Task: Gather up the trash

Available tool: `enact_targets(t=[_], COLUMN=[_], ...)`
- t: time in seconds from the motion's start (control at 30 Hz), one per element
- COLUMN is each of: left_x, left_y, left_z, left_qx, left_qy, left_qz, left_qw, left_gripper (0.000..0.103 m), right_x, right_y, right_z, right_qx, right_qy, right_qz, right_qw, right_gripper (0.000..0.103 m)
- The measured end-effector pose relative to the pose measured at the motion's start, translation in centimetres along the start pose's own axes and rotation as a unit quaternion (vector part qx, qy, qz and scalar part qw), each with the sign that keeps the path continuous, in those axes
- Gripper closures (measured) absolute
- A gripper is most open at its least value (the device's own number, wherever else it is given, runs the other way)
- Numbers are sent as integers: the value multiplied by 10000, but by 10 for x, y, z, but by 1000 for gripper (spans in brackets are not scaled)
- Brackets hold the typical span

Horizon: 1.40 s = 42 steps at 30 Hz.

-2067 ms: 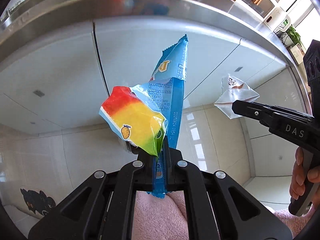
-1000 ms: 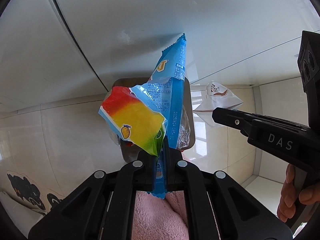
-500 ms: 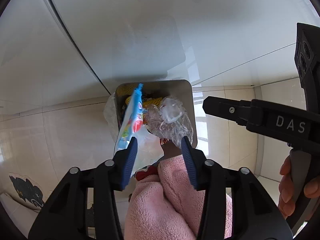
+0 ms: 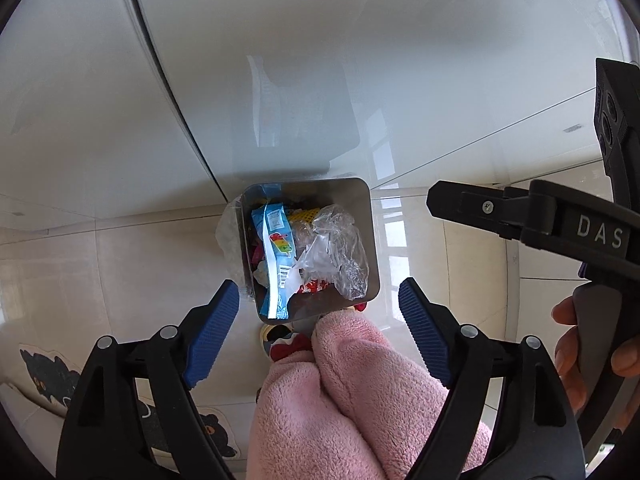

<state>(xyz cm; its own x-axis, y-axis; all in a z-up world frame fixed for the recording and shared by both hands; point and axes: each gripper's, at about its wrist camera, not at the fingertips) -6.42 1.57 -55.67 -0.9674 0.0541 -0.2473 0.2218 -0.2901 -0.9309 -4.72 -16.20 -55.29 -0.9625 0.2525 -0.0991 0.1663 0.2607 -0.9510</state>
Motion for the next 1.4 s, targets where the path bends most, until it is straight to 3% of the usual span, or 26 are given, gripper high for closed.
enact_targets(t=[0.27, 0.6, 0.9, 1.03, 1.4], left_x=[-14, -44, -79, -92, -110], left_y=[-86, -211, -296, -334, -402], left_z=[19, 40, 68, 82, 112], left_qx=[-71, -264, -304, -349, -474], left_qy=[182, 250, 240, 278, 256], left_qz=[636, 1609, 2123, 2402, 2998], left_qw=[9978, 9863, 9764, 9697, 9525], left_gripper=[8, 8, 8, 8, 8], right_x=[-1, 0, -29, -38, -42], right_y=[-77, -183, -284, -327, -401], right_z=[-15, -32, -62, -69, -79], right_qx=[32, 37, 708, 702, 712], right_qy=[-367, -869, -1575, -1599, -1478], right_qz=[395, 954, 2083, 2472, 2722], right_qw=[9985, 9916, 9627, 9531, 9481], right_gripper=[4, 3, 3, 3, 3])
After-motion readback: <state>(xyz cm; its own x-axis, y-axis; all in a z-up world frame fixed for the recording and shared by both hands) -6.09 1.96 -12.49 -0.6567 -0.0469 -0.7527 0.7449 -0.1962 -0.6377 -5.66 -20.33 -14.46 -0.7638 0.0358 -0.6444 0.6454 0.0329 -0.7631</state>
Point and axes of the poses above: each gripper's, at about its wrist camera, not at the fingertips, and y roughly the way its jaws point, z to its right, x to its underside, and after that the axes turned 9 degrees about z, right-handed
